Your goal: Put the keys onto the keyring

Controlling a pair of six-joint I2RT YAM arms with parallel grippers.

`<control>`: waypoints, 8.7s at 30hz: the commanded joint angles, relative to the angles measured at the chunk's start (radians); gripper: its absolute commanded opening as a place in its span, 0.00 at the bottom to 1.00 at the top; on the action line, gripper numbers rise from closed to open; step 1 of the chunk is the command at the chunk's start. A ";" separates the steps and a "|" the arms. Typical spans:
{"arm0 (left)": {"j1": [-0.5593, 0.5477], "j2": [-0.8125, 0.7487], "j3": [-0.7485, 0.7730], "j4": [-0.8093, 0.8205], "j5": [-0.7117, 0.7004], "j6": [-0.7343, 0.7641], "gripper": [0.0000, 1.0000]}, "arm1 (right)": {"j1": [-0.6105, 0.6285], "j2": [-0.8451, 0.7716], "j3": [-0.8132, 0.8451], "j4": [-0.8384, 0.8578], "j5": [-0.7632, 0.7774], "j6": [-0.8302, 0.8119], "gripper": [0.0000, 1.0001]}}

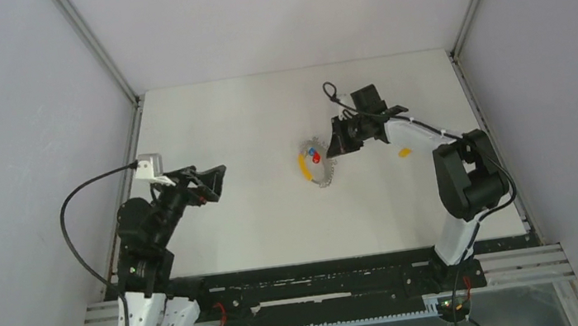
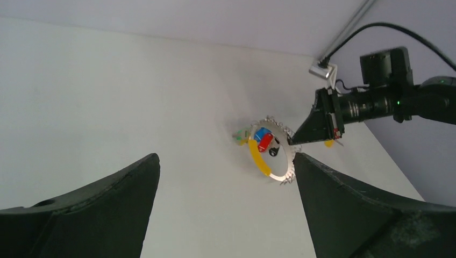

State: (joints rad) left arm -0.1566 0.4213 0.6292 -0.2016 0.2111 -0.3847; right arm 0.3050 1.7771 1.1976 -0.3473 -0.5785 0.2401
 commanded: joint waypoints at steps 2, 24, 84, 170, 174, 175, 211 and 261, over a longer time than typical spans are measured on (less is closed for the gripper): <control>-0.019 0.136 -0.033 0.024 0.141 -0.102 0.98 | 0.111 -0.118 0.004 -0.111 0.183 -0.154 0.00; -0.367 0.676 -0.151 0.580 -0.019 -0.362 0.78 | 0.457 -0.350 0.004 -0.195 0.529 -0.267 0.00; -0.387 1.052 -0.280 1.570 0.155 -0.488 0.00 | 0.390 -0.722 -0.315 0.196 0.093 -0.136 0.62; -0.445 0.776 -0.311 1.301 -0.139 -0.396 0.00 | 0.905 -0.652 -0.273 0.382 1.018 -0.625 0.41; -0.463 0.754 -0.322 1.286 -0.204 -0.395 0.00 | 0.934 -0.623 -0.273 0.445 1.071 -0.681 0.41; -0.467 0.745 -0.324 1.275 -0.219 -0.394 0.00 | 0.937 -0.618 -0.273 0.461 1.086 -0.694 0.41; -0.528 0.642 -0.355 1.167 -0.374 -0.364 0.00 | 0.943 -0.492 -0.204 0.508 1.183 -0.773 0.09; -0.527 0.595 -0.376 1.188 -0.322 -0.308 0.00 | 0.475 -0.809 -0.296 0.356 0.194 -0.214 0.12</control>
State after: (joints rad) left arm -0.6849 1.0451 0.2554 0.9215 -0.1261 -0.7422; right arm 0.7940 0.9916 0.8944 -0.0193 -0.3286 0.0029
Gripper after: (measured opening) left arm 0.260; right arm 0.086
